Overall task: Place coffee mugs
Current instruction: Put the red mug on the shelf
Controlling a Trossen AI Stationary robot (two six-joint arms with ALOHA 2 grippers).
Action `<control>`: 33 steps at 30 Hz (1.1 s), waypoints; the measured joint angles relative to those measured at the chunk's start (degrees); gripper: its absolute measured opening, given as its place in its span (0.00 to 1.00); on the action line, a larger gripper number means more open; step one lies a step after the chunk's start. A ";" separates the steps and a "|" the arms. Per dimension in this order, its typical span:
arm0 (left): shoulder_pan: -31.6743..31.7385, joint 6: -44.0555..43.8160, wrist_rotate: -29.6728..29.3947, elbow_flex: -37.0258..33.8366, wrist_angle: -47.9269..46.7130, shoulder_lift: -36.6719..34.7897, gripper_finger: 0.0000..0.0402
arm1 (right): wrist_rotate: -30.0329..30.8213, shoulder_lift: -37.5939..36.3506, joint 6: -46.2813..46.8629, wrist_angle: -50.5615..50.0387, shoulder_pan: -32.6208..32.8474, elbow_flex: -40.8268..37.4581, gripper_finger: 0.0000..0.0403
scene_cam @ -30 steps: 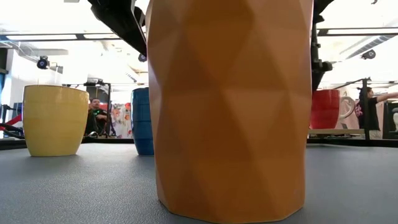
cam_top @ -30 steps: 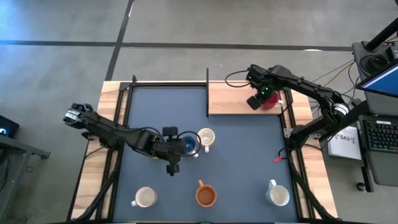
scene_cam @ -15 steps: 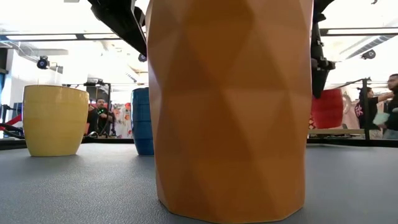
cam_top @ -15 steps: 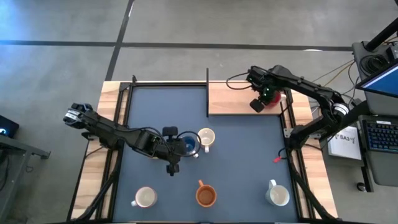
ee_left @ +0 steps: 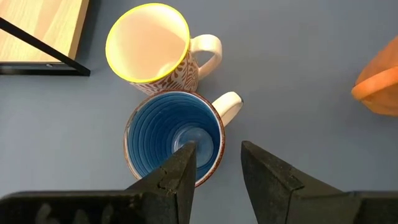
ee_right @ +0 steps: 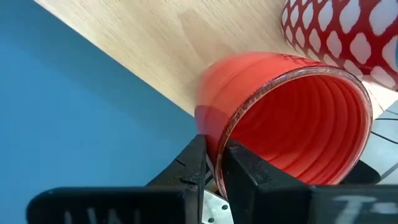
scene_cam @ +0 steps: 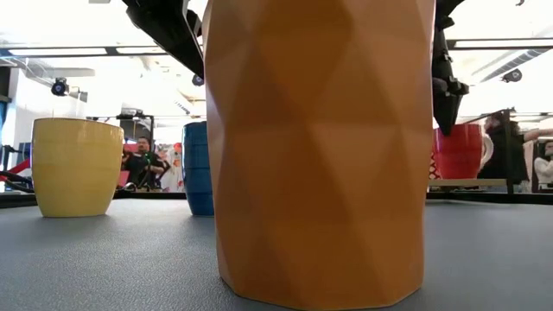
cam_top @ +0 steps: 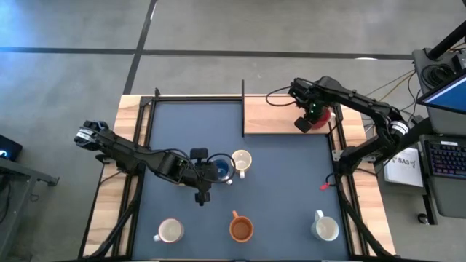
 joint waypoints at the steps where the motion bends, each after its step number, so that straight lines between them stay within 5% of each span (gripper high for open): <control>1: 0.00 0.00 -0.01 0.00 0.00 0.00 0.27 | 0.01 0.00 0.00 -0.18 0.00 0.00 0.09; 33: 0.00 -0.04 -0.04 -0.02 2.32 0.00 0.27 | 2.43 -6.24 2.13 -4.62 0.37 4.57 0.10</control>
